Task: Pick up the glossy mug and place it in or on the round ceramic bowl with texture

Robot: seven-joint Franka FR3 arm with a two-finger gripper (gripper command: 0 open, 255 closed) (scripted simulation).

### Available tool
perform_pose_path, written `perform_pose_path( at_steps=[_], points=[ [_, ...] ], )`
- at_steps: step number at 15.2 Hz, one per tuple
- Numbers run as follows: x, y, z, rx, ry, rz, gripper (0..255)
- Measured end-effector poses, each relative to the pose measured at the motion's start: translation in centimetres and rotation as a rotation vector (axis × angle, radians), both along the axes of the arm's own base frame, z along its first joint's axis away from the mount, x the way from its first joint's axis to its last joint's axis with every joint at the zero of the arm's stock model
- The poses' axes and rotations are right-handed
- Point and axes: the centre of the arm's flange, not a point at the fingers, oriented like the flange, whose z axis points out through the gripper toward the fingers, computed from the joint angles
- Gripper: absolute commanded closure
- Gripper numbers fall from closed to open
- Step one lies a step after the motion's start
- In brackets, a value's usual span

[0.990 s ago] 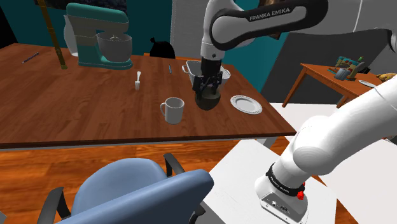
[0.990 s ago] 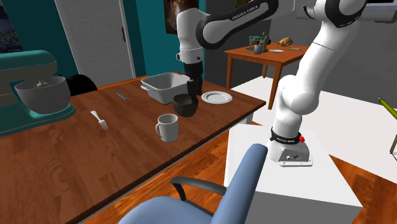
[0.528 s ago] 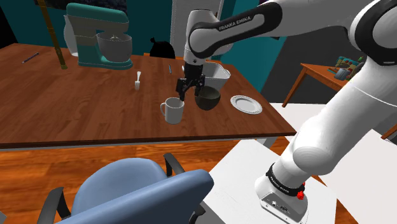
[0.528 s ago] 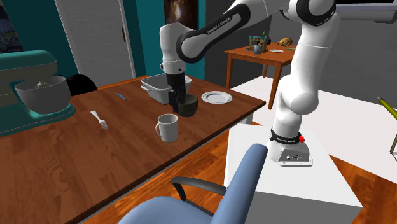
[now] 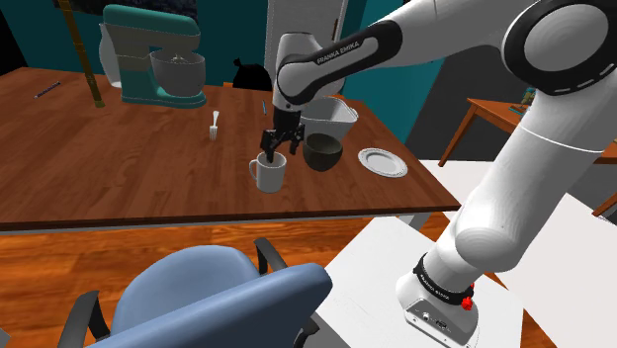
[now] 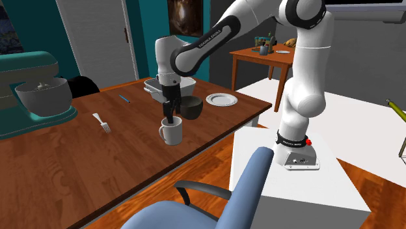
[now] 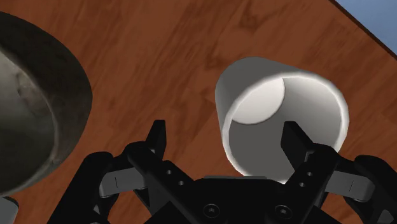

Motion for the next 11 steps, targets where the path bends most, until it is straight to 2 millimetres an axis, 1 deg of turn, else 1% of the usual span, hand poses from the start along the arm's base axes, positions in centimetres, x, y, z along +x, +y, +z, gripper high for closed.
perform_pose_path(
  at_steps=[3,9,10,11],
  points=[
    [0.0,0.3,-1.7,0.000,0.000,0.000,0],
    [-0.1,0.3,-2.1,0.000,-0.001,0.000,0],
    [-0.1,0.3,-2.1,0.000,-0.001,0.000,255],
    [-0.1,0.3,-2.1,0.000,-0.001,0.000,255]
  ],
)
